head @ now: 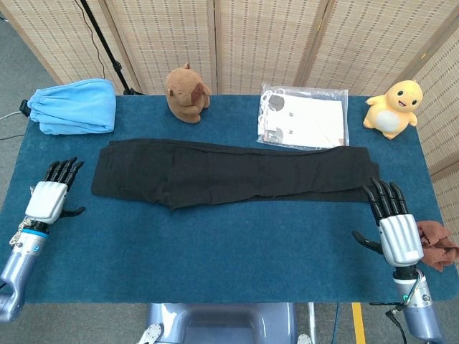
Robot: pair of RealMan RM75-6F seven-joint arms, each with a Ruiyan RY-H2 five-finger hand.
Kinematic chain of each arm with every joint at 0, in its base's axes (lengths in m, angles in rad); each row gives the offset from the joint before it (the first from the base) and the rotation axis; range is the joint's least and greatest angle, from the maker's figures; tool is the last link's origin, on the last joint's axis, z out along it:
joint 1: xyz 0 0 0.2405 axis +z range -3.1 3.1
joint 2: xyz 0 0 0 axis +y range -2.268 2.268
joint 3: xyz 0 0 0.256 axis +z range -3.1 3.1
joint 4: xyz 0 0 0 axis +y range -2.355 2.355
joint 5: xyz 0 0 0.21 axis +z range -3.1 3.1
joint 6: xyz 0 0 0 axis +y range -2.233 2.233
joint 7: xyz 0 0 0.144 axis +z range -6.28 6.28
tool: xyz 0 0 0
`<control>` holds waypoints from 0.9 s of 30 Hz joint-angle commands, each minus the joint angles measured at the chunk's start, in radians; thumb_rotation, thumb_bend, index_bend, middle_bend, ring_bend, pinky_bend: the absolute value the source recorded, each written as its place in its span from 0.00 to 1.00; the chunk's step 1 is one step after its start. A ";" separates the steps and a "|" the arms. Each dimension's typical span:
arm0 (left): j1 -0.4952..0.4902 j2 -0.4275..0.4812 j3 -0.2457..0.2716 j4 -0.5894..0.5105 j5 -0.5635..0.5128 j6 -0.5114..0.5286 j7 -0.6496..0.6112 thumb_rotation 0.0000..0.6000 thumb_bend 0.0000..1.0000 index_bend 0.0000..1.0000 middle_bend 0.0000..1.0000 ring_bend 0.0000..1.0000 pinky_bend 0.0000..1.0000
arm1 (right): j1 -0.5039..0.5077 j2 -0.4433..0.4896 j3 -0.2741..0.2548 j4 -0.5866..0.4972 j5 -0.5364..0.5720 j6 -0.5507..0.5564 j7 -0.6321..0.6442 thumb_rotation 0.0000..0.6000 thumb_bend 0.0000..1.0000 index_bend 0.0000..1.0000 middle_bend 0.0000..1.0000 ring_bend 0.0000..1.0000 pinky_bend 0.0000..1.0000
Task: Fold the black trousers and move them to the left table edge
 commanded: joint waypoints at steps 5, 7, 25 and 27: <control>-0.052 -0.180 0.041 0.287 0.057 -0.049 -0.139 1.00 0.00 0.00 0.00 0.00 0.00 | -0.002 0.008 0.011 -0.006 0.011 -0.023 0.024 1.00 0.00 0.00 0.00 0.00 0.01; -0.063 -0.203 0.038 0.323 0.055 -0.060 -0.157 1.00 0.02 0.00 0.00 0.00 0.00 | -0.003 0.011 0.014 -0.007 0.011 -0.026 0.033 1.00 0.00 0.00 0.00 0.00 0.01; -0.127 -0.287 0.019 0.467 0.030 -0.143 -0.195 1.00 0.11 0.00 0.00 0.00 0.00 | -0.016 0.027 0.033 -0.008 0.012 -0.037 0.080 1.00 0.00 0.00 0.00 0.00 0.01; -0.131 -0.290 0.019 0.473 0.029 -0.149 -0.192 1.00 0.11 0.00 0.00 0.00 0.00 | -0.018 0.027 0.033 -0.010 0.010 -0.037 0.081 1.00 0.00 0.00 0.00 0.00 0.01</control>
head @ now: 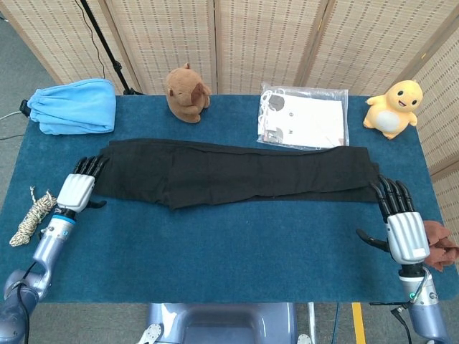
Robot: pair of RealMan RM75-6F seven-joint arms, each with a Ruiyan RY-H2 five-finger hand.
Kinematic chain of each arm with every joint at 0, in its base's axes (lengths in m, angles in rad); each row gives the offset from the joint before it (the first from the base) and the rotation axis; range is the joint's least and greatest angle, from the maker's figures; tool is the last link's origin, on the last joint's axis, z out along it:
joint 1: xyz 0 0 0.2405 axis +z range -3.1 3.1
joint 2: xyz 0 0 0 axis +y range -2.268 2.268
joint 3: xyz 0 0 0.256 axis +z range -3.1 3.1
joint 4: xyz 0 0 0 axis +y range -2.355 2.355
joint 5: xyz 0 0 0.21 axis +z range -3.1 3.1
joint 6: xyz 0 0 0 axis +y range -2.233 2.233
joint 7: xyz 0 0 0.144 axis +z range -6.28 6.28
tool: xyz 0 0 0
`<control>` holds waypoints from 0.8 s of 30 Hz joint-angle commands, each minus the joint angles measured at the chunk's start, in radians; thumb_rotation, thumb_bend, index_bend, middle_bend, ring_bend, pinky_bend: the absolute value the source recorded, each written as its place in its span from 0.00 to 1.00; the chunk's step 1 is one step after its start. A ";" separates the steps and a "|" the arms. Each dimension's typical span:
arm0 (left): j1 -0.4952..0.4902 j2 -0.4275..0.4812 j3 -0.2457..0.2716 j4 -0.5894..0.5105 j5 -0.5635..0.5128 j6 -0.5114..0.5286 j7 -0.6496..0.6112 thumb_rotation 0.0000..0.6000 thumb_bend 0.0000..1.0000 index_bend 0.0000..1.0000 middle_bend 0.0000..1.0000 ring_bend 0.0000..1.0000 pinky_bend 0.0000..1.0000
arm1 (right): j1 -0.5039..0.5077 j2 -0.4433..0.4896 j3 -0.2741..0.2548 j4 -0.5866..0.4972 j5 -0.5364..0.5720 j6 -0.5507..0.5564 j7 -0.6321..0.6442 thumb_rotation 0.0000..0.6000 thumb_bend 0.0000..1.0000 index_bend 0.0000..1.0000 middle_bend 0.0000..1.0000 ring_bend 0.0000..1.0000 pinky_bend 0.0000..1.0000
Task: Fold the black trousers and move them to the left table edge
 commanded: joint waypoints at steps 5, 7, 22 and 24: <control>-0.012 -0.007 0.002 0.018 -0.004 -0.040 0.005 1.00 0.11 0.00 0.00 0.00 0.00 | -0.005 0.003 0.002 -0.006 -0.003 0.000 0.004 1.00 0.00 0.00 0.00 0.00 0.01; -0.012 -0.008 0.003 0.022 -0.004 -0.044 0.005 1.00 0.11 0.00 0.00 0.00 0.00 | -0.006 0.004 0.003 -0.008 -0.003 0.000 0.006 1.00 0.00 0.00 0.00 0.00 0.01; -0.038 -0.028 -0.010 0.042 -0.022 -0.087 0.037 1.00 0.23 0.00 0.00 0.00 0.00 | -0.013 0.010 0.013 -0.017 -0.004 -0.002 0.019 1.00 0.00 0.00 0.00 0.00 0.01; -0.035 -0.027 -0.004 0.044 -0.018 -0.089 0.039 1.00 0.22 0.00 0.00 0.00 0.00 | -0.014 0.010 0.014 -0.018 -0.002 -0.004 0.020 1.00 0.00 0.00 0.00 0.00 0.01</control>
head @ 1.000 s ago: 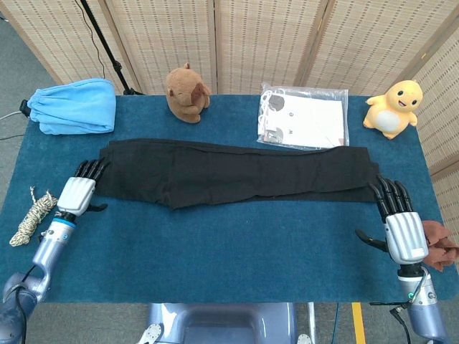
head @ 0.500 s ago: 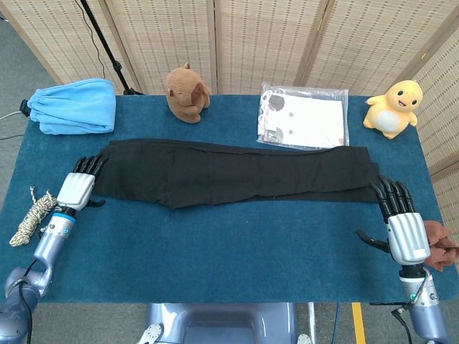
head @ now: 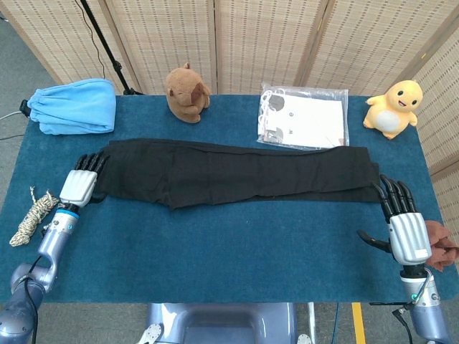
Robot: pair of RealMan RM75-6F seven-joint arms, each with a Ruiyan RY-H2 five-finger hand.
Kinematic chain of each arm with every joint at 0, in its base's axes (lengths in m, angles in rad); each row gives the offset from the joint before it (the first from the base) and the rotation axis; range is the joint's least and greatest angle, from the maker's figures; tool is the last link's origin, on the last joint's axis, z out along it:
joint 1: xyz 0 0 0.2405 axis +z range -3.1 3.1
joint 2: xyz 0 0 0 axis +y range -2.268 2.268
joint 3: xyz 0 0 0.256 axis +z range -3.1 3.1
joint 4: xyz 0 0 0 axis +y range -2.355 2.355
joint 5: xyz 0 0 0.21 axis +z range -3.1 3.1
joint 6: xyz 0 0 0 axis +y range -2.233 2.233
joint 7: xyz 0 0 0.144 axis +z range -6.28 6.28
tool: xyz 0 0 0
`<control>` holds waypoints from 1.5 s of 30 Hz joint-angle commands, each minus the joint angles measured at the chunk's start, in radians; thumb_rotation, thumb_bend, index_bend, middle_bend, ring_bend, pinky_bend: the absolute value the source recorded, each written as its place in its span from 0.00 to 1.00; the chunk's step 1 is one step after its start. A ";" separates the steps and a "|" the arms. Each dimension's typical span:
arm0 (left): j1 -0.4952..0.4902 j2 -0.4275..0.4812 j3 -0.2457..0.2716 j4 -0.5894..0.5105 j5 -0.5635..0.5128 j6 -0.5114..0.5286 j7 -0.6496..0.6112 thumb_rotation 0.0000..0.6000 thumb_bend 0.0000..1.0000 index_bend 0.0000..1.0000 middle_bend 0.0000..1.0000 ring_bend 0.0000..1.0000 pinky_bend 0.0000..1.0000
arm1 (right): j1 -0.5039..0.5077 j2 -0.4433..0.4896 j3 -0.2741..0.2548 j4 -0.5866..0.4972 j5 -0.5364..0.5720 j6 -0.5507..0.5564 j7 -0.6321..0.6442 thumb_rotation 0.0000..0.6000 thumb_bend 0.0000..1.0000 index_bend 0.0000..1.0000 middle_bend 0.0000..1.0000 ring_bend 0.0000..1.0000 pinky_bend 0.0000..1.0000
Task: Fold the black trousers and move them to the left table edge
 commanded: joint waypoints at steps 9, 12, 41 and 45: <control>0.002 -0.013 0.010 0.021 0.004 -0.029 0.019 1.00 0.22 0.00 0.00 0.00 0.00 | -0.003 0.006 0.005 -0.007 0.005 -0.007 0.013 1.00 0.00 0.00 0.00 0.00 0.01; -0.002 -0.016 0.008 0.025 0.002 -0.027 0.022 1.00 0.22 0.00 0.00 0.00 0.00 | -0.004 0.008 0.006 -0.007 0.006 -0.010 0.020 1.00 0.00 0.00 0.00 0.00 0.01; -0.033 -0.045 -0.023 0.063 -0.025 0.023 0.098 1.00 0.30 0.45 0.11 0.21 0.11 | -0.004 0.017 -0.001 -0.021 -0.003 -0.035 0.055 1.00 0.00 0.00 0.00 0.00 0.01; -0.039 -0.044 -0.016 0.063 -0.019 0.007 0.100 1.00 0.41 0.51 0.16 0.26 0.18 | -0.005 0.021 -0.003 -0.025 -0.001 -0.040 0.060 1.00 0.00 0.00 0.00 0.00 0.01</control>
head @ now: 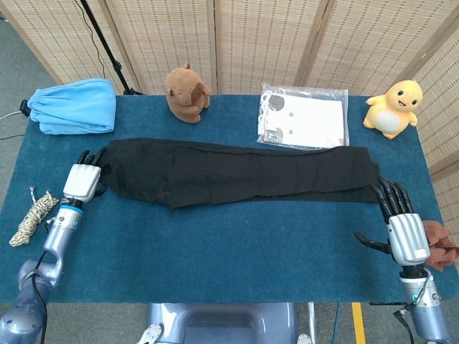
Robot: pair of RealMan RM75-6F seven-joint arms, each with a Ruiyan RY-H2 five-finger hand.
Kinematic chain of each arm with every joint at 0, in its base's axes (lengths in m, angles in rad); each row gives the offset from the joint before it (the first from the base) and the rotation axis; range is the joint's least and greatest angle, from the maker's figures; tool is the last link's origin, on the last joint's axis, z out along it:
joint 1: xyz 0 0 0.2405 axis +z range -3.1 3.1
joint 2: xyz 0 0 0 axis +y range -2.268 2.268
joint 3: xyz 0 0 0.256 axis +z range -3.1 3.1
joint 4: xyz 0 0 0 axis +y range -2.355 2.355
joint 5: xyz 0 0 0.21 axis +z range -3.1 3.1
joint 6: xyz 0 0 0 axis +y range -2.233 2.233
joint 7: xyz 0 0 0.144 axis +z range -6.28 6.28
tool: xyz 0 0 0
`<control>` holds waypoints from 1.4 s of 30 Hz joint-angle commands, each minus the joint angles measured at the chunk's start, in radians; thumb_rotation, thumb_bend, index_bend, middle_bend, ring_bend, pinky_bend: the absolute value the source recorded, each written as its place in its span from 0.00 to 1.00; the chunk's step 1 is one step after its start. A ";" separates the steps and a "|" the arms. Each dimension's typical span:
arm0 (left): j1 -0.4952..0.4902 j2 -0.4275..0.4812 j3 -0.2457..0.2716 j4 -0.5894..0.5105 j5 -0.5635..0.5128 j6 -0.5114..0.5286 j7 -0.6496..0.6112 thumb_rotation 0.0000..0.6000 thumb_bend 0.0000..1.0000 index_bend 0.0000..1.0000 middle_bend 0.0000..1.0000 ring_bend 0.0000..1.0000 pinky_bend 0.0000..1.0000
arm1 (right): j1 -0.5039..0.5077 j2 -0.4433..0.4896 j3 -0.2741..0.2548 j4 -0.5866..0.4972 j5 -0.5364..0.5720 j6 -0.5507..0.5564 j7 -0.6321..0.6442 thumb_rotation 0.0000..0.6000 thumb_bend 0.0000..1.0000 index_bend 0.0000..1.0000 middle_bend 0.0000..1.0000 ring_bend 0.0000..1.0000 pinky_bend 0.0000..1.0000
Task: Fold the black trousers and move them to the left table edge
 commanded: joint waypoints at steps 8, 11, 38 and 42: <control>-0.008 0.004 0.016 0.004 0.014 -0.019 -0.001 1.00 0.52 0.60 0.24 0.35 0.32 | -0.001 0.006 0.000 -0.007 0.003 -0.006 0.008 1.00 0.00 0.00 0.00 0.00 0.01; -0.009 0.007 0.018 0.006 0.017 -0.009 -0.006 1.00 0.52 0.68 0.31 0.40 0.36 | -0.001 0.008 -0.001 -0.010 0.002 -0.009 0.010 1.00 0.00 0.00 0.00 0.00 0.01; 0.145 0.208 0.007 0.043 -0.005 0.066 -0.077 1.00 0.50 0.88 0.49 0.51 0.46 | 0.007 0.012 -0.012 -0.031 -0.009 -0.035 0.019 1.00 0.00 0.00 0.00 0.00 0.01; 0.177 0.240 -0.009 0.046 -0.023 0.070 -0.107 1.00 0.50 0.88 0.49 0.51 0.46 | 0.010 0.011 -0.014 -0.030 -0.009 -0.043 0.019 1.00 0.00 0.00 0.00 0.00 0.01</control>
